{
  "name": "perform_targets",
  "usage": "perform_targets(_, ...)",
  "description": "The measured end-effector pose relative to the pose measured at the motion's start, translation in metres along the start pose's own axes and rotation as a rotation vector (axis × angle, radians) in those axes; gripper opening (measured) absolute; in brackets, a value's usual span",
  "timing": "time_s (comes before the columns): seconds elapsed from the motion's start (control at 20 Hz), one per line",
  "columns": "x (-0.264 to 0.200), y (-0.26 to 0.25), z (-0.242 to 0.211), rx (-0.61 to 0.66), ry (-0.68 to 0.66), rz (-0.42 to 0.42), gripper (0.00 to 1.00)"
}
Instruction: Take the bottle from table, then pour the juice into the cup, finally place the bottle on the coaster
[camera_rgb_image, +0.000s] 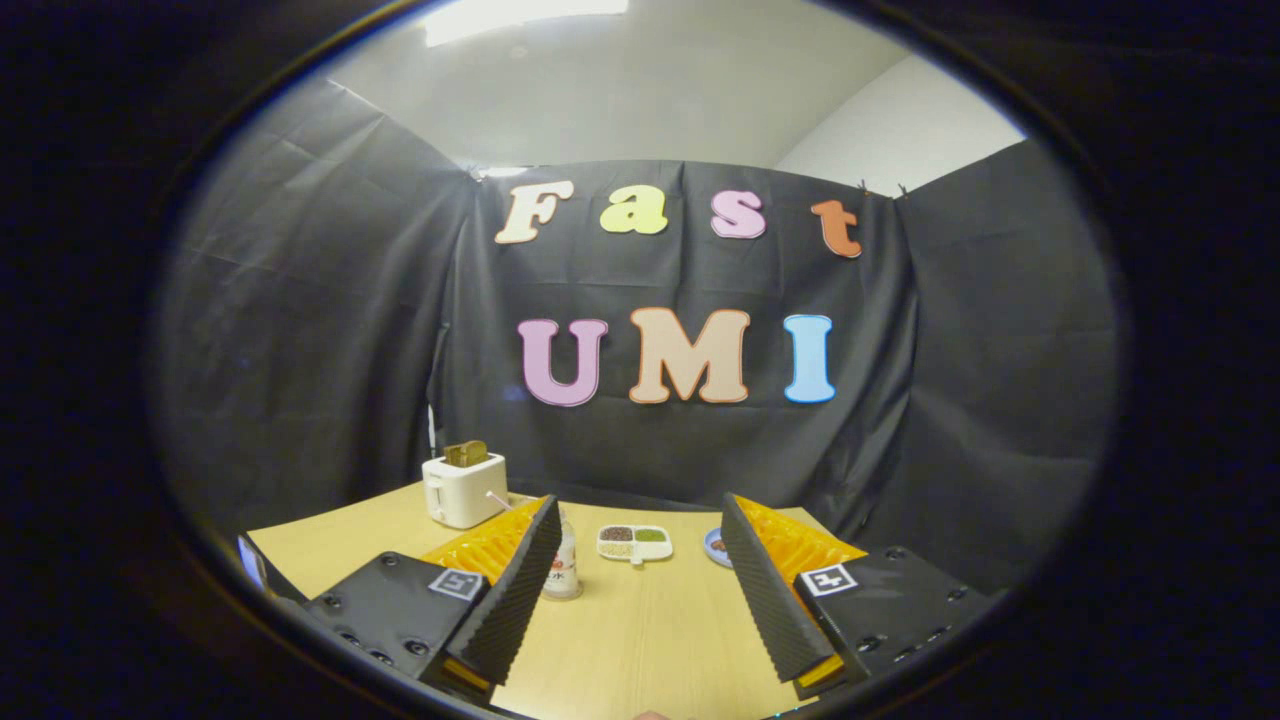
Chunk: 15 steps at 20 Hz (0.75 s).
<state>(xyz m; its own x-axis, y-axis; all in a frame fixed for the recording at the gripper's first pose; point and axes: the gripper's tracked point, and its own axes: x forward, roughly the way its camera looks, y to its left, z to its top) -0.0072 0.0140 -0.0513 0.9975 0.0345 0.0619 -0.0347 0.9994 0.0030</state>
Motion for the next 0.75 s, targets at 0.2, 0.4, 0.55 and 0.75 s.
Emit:
perform_targets(0.2, 0.002, 0.002, -0.007, -0.007, 0.008, -0.024, 0.98)
perform_targets(0.4, 0.004, 0.003, -0.017, -0.022, 0.014, -0.040, 0.98)
perform_targets(0.55, 0.003, 0.000, -0.020, -0.054, 0.006, -0.064, 0.98)
perform_targets(0.75, 0.003, 0.005, -0.030, -0.072, 0.011, -0.066, 0.98)
